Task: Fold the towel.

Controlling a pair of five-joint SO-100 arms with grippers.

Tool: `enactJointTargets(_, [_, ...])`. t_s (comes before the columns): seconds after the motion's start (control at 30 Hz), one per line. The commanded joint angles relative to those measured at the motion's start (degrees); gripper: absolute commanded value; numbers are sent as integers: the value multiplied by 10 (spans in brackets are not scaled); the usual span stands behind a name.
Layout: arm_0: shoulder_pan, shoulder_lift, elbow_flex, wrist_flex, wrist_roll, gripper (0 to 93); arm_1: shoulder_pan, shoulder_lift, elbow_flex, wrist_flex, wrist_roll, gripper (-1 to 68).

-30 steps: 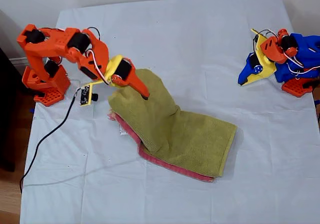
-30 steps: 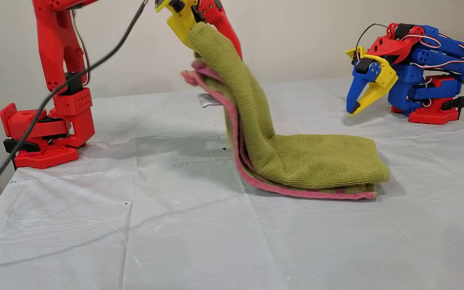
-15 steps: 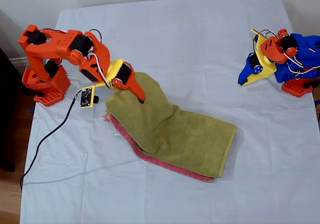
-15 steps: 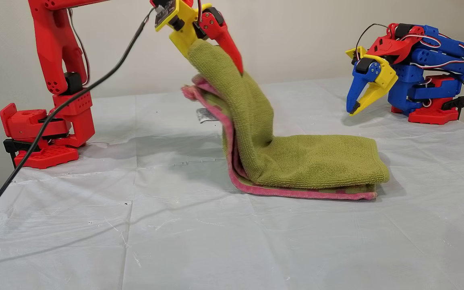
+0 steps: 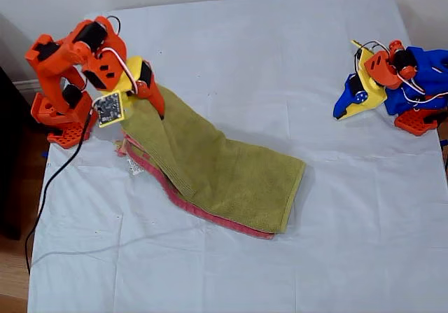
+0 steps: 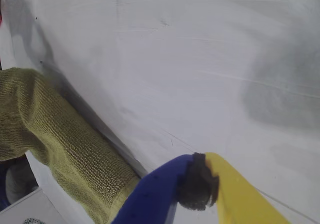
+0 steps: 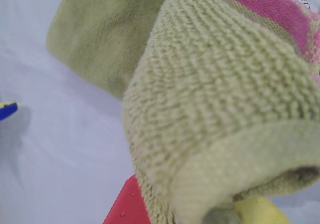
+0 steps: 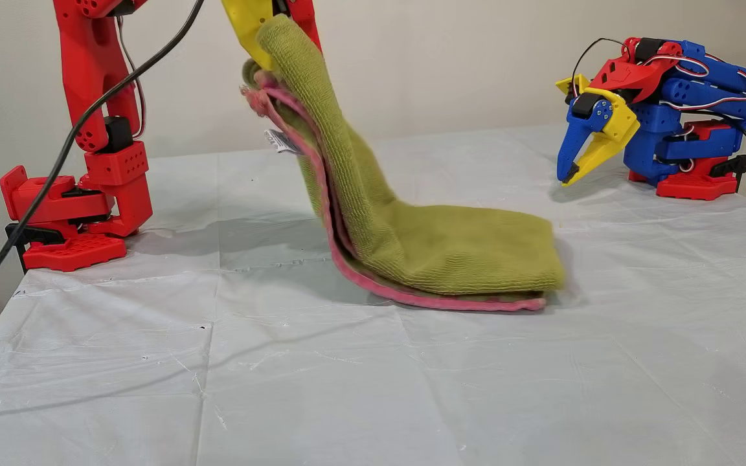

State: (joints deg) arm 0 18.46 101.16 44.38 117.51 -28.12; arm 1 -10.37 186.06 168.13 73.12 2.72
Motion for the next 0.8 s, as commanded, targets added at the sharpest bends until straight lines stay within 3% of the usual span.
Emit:
enactJointTargets(0.0, [-3, 119, 36, 11, -17, 1, 2, 122, 58, 2, 0, 1])
enactJointTargets(0.33, [-10, 225, 158, 11, -39, 1, 2, 122, 58, 2, 0, 1])
enactJointTargets(0.53, [-33, 156, 113, -9, 43, 1, 2, 122, 58, 2, 0, 1])
enactJointTargets(0.77, [-37, 117, 129, -169, 145, 1, 2, 122, 58, 2, 0, 1])
